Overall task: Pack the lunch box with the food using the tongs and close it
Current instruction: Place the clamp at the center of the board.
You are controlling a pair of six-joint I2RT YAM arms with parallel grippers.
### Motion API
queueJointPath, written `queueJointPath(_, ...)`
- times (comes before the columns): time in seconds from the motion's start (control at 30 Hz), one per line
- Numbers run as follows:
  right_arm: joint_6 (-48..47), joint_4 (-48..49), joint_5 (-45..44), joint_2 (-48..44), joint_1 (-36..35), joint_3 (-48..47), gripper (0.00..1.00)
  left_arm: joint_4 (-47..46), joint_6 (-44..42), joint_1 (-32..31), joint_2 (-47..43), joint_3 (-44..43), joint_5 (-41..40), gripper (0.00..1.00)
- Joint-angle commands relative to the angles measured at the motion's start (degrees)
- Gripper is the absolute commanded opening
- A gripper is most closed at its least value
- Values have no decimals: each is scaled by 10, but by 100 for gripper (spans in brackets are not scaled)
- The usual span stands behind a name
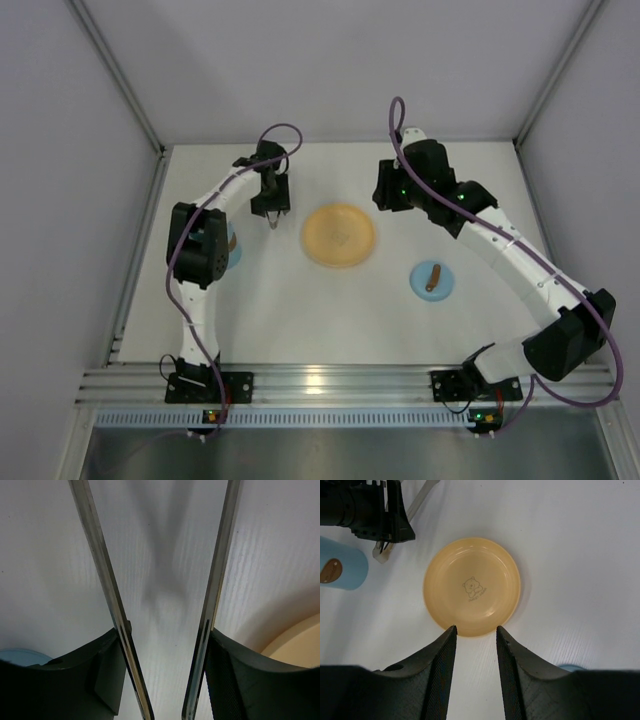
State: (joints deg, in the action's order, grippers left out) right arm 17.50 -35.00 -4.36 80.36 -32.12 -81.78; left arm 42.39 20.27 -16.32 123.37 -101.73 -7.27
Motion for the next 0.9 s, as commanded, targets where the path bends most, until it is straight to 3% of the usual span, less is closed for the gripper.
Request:
queueJointPath(0.0, -8, 18, 10, 2, 7, -12, 37, -37, 5, 1, 8, 8, -1, 62)
queueJointPath(0.33, -7, 18, 12, -1, 11, -9, 44, -40, 9, 1, 7, 19, -6, 76)
queueJointPath(0.87, -7, 14, 8, -12, 23, -16, 48, -6, -12, -38, -92, -37, -44, 78)
